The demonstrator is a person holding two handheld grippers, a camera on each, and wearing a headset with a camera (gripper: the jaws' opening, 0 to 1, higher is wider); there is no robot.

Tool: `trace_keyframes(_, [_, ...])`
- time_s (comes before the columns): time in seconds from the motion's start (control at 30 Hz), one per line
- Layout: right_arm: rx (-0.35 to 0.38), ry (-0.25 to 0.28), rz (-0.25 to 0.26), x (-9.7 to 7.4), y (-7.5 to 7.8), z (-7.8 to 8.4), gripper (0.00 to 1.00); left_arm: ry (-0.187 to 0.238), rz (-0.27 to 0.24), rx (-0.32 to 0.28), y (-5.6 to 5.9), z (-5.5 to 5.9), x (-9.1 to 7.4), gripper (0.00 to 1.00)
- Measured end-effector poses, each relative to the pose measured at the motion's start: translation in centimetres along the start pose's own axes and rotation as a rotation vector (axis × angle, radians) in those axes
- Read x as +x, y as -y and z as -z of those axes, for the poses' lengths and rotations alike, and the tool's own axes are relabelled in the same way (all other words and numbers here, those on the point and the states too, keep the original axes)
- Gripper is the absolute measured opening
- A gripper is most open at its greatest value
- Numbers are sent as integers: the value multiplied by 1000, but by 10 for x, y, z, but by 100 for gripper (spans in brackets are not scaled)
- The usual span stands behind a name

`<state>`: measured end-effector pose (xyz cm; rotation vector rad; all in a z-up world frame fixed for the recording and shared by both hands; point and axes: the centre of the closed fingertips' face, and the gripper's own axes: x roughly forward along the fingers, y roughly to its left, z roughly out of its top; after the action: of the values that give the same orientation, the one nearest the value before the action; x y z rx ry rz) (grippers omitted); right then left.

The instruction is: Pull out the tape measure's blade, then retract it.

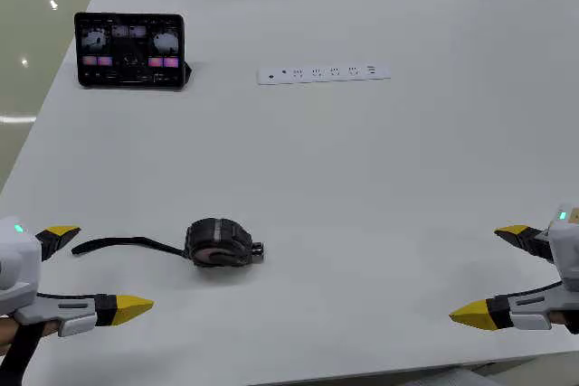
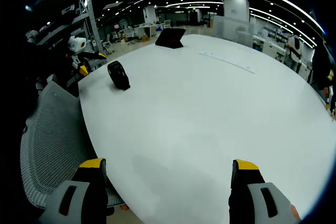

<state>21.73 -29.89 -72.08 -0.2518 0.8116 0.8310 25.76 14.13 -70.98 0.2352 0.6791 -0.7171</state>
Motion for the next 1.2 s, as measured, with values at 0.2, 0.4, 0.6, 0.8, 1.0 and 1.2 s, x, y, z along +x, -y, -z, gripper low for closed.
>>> trace_keyframes(0.2, [2,-7,3,-1,1,4,97,3,14,5,4,-2,-1,99])
trace_keyframes(0.4, [-3,-10,5,-4,-1,5,97,-8,22,11,5,0,-2,99])
trace_keyframes(0.6, [-34,26,36,-2,5,-4,99,-24,30,51,4,-1,0,99])
trace_keyframes(0.8, [-80,50,18,2,6,-12,99,-67,52,88,5,1,5,99])
trace_keyframes(1.0, [-122,72,-24,12,1,-23,99,-103,74,104,5,-3,8,99])
trace_keyframes(1.2, [-149,65,-30,18,2,-32,99,-121,125,159,15,-8,14,99])
